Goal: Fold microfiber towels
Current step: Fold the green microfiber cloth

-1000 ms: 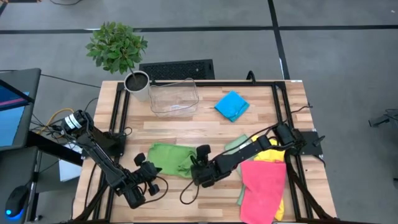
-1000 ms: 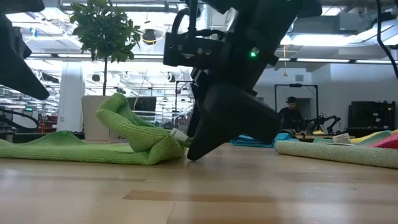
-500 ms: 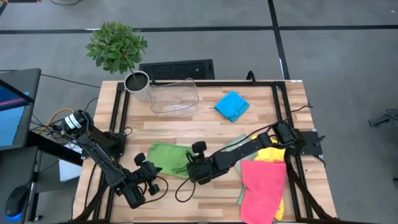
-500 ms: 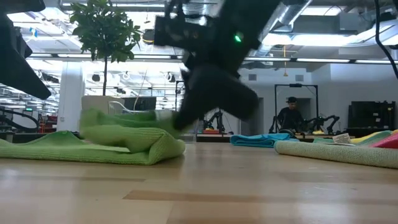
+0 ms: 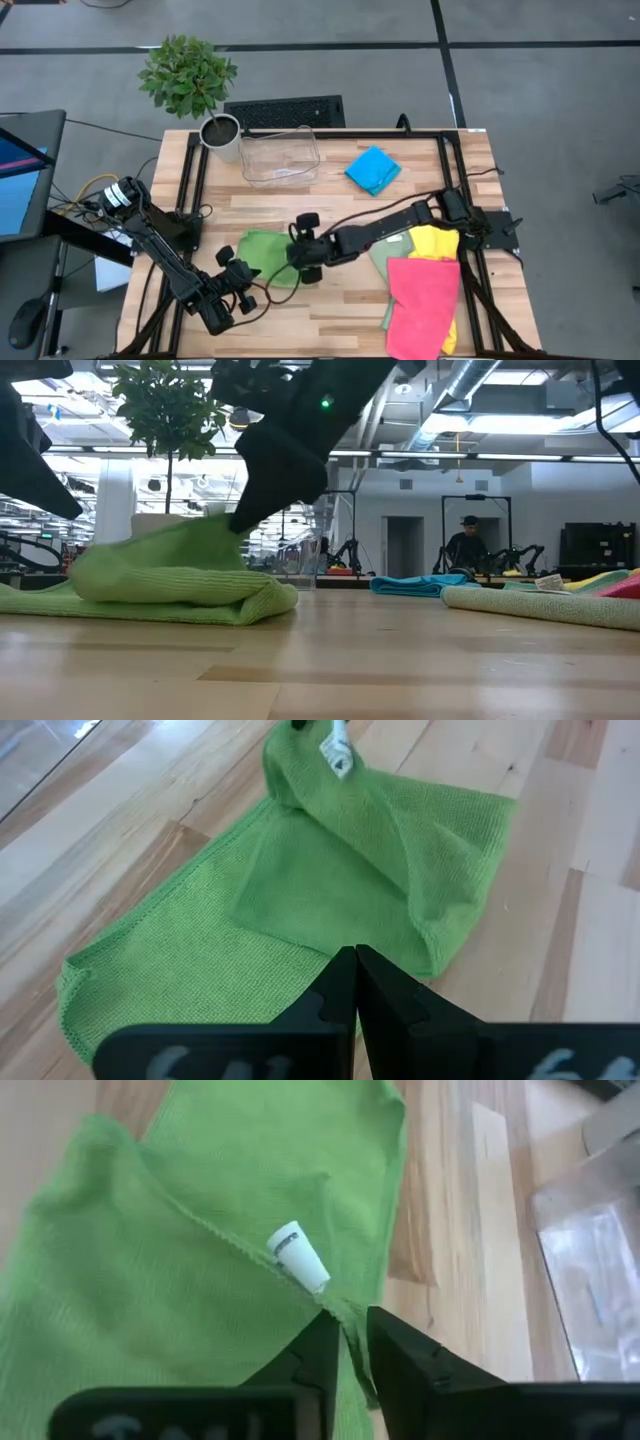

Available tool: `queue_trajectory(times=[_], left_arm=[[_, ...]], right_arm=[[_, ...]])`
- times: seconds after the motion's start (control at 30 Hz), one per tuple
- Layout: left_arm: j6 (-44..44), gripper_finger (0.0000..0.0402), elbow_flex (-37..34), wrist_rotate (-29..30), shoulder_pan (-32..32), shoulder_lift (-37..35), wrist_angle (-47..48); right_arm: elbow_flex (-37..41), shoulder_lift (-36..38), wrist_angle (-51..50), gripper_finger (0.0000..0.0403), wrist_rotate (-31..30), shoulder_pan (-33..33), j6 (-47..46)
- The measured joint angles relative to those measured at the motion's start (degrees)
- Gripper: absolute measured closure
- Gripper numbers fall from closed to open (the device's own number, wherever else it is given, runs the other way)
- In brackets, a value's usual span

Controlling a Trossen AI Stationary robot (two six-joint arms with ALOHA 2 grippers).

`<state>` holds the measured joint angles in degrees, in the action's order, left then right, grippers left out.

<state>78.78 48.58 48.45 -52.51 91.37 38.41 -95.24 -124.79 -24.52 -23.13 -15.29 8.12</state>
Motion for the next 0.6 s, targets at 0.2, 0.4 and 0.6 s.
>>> queue_trajectory(times=[0.2, 0.4, 0.6], left_arm=[[0.1, 0.0401, 0.0, 1.1, 0.0, 0.0, -0.4], [1.1, 0.0401, 0.0, 1.4, 0.0, 0.0, -0.5], [0.4, 0.0402, 0.0, 0.9, -0.1, 0.0, 0.7]], right_arm=[[0.0, 0.0, 1.5, 0.0253, -0.1, 1.1, 0.9], [-1.7, 0.0, 0.9, 0.0161, 2.2, 0.4, -0.3], [-3.0, -0.4, 5.8, 0.0133, 7.1, -3.9, -4.9]])
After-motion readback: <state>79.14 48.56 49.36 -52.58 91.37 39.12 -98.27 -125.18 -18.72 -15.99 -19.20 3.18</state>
